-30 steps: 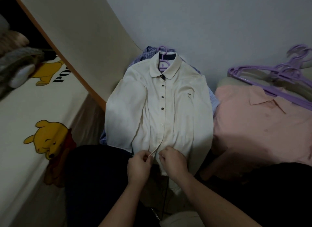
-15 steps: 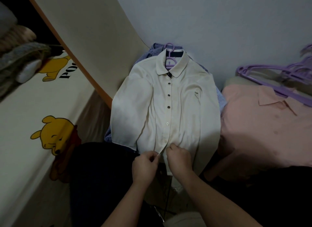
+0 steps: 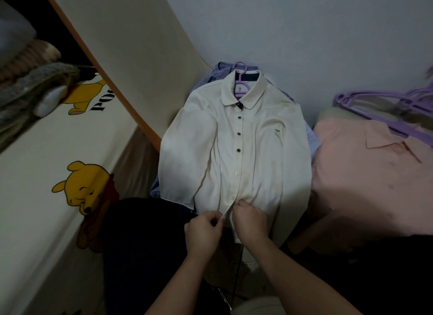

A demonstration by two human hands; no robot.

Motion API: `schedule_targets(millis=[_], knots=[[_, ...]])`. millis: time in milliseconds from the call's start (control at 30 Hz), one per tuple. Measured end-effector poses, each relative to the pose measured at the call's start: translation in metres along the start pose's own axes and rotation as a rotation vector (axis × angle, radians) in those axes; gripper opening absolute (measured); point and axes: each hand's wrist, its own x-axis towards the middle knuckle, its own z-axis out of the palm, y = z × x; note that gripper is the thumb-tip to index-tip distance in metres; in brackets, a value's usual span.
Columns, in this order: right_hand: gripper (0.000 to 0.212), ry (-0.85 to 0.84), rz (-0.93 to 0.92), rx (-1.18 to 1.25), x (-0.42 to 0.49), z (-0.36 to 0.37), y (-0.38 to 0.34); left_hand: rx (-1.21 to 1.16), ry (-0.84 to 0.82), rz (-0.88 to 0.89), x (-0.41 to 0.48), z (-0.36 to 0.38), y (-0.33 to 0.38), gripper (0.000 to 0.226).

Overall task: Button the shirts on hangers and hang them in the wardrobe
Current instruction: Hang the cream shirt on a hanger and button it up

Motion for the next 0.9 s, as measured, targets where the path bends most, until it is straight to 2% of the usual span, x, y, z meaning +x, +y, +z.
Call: schedule_targets(millis=[100,167,300,433,567,767,900], knots=[[0.007,-0.011,-0.036,0.031,-0.003,-0.003,0.001,-0.065,-0.006,-0.018,0.002,0.000,0.000,0.012],[0.016,-0.061,-0.007,0.158,-0.007,-0.003,0.003,-0.086,-0.013,-0.035,0.002,-0.001,0.003,0.010],[0.014,-0.068,0.179,0.483,-0.018,-0.004,0.004,-0.157,-0.055,-0.066,0.001,-0.001,0.008,0.009],[0.027,-0.037,0.310,0.684,-0.023,0.000,0.011,-0.315,-0.139,-0.092,-0.002,-0.001,0.014,0.007],[0.031,-0.020,0.379,0.781,-0.026,0.001,0.016,-0.382,-0.161,-0.115,-0.003,0.001,0.017,0.007],[0.029,-0.015,0.386,0.835,-0.028,-0.008,0.015,-0.307,-0.049,-0.111,-0.008,0.001,0.017,0.011],[0.014,-0.072,0.384,0.898,-0.033,-0.016,0.012,-0.334,-0.081,-0.124,-0.008,-0.002,0.015,0.013]])
